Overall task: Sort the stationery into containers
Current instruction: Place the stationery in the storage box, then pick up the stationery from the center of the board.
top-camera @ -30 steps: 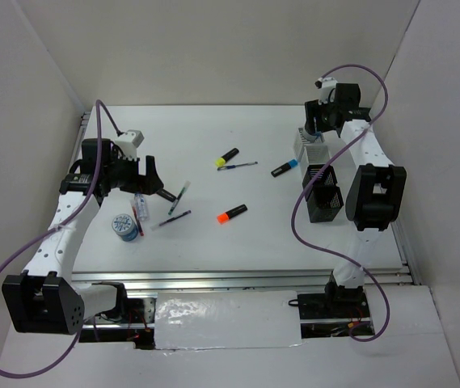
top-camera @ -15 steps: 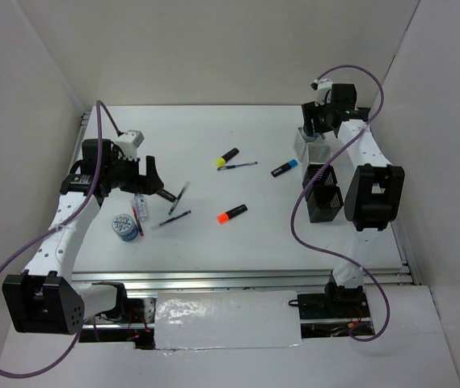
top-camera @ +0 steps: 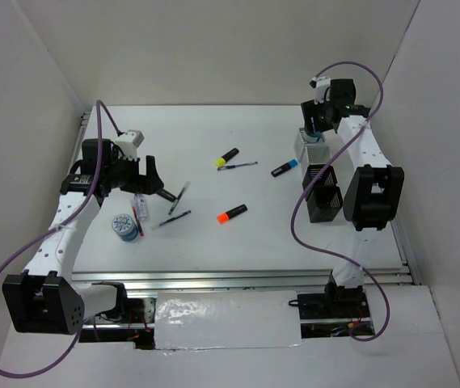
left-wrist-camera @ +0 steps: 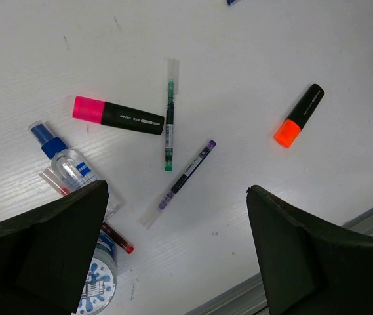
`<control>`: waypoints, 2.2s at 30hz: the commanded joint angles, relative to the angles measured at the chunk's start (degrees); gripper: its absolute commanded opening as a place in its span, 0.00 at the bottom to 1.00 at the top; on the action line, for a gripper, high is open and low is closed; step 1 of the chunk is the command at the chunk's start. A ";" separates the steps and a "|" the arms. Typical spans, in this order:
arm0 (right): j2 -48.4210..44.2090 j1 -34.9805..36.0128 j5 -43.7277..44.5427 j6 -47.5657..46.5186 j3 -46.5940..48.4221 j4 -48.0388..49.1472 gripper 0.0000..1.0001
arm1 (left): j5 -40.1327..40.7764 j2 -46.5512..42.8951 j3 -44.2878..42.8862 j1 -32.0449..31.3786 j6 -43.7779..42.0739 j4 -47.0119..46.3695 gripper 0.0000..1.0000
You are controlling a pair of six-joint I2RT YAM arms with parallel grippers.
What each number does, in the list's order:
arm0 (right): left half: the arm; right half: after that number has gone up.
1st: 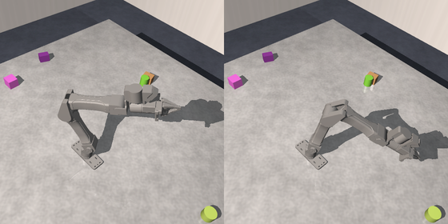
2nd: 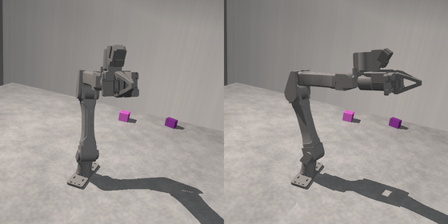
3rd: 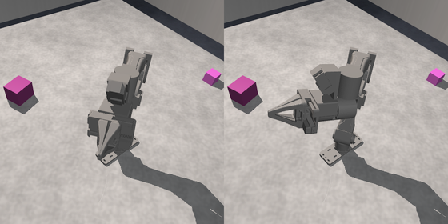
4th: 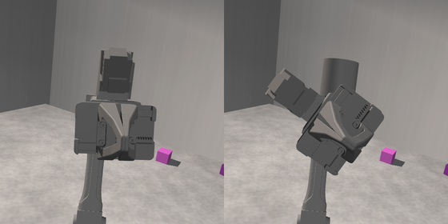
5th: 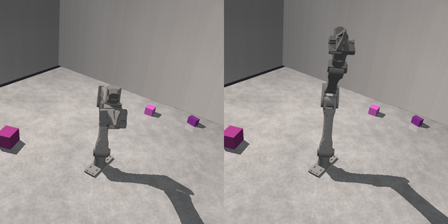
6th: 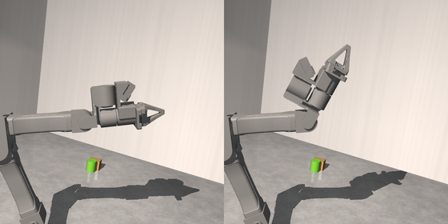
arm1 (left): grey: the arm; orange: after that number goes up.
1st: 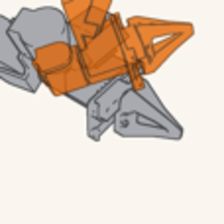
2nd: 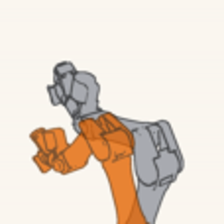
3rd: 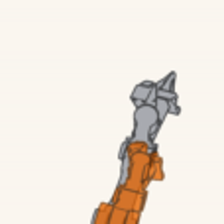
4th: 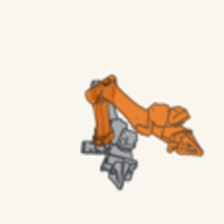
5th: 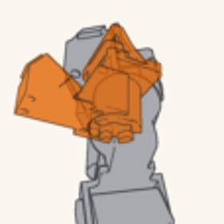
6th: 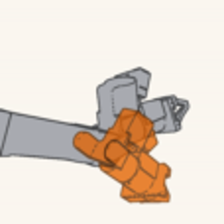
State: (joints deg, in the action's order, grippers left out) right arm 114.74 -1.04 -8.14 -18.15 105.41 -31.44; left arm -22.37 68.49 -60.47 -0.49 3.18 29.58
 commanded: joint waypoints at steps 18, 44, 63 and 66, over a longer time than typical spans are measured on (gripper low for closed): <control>5.76 0.34 1.29 -1.10 5.60 -0.20 0.72 | -0.66 0.59 -0.44 0.32 -0.37 -1.19 0.99; -3.81 0.34 0.76 -1.53 7.10 -3.18 0.57 | 0.83 -0.20 -2.81 0.23 -0.72 0.56 0.99; -32.65 3.32 -6.71 2.68 -26.65 -2.57 0.83 | 13.23 5.95 5.27 10.95 -26.11 16.03 0.99; -32.91 3.41 -7.06 3.21 -27.45 -2.92 0.83 | 12.97 5.96 6.58 11.04 -27.08 15.86 0.99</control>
State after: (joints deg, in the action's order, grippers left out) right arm 84.23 2.26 -14.33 -16.25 77.97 -35.44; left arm -7.86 74.61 -54.59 10.28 -20.18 44.56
